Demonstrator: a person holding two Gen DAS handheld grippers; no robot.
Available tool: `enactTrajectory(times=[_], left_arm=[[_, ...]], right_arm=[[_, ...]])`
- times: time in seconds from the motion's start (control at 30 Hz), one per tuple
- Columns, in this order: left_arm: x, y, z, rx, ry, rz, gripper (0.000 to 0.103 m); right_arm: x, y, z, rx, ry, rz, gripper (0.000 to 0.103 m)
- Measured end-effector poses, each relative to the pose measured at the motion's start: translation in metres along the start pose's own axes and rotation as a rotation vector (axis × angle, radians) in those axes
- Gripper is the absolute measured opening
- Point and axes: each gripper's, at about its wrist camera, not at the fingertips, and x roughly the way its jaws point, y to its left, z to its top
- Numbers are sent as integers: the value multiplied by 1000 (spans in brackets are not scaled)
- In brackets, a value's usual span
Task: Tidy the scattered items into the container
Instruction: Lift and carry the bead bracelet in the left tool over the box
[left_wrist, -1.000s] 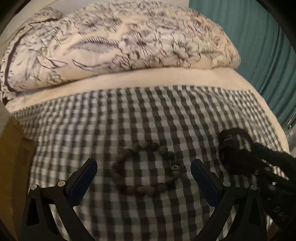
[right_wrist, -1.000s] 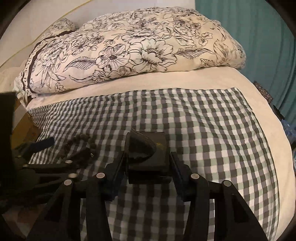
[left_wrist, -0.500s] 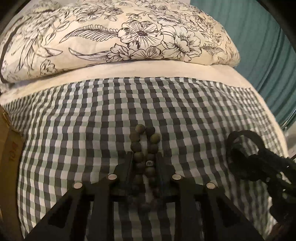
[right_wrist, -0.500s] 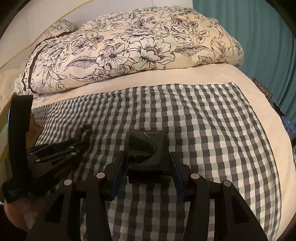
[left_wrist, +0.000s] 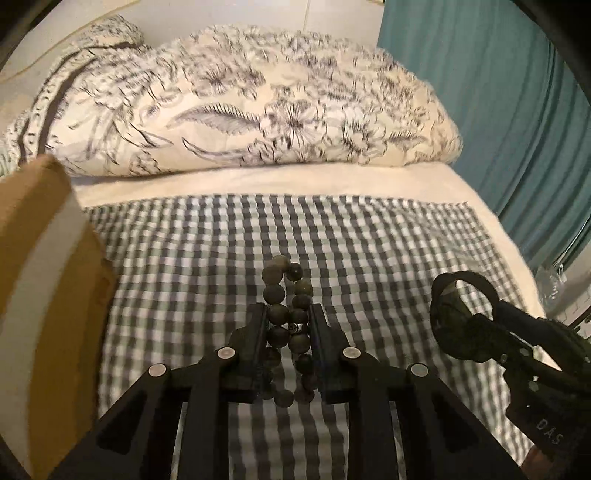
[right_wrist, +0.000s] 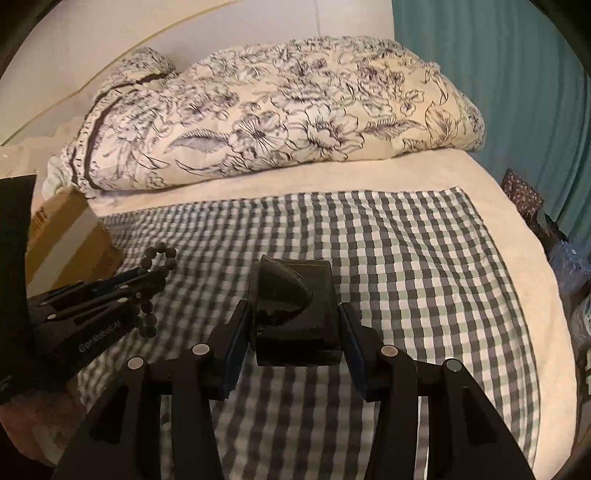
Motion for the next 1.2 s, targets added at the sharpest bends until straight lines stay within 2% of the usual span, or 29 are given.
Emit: enactTrajectory(times=[0.47, 0.77, 0.97, 1.2], left_arm=[[-143, 0, 1, 19, -169, 25, 22], [-232, 15, -10, 4, -268, 28, 22], [-273, 30, -22, 7, -314, 59, 22], [-303, 50, -31, -5, -343, 93, 22]], right_arm=[[-110, 43, 6, -41, -123, 14, 47], [-181, 73, 6, -75, -217, 32, 47], [-217, 98, 2, -97, -274, 46, 47], [-234, 126, 0, -126, -292, 71, 47]])
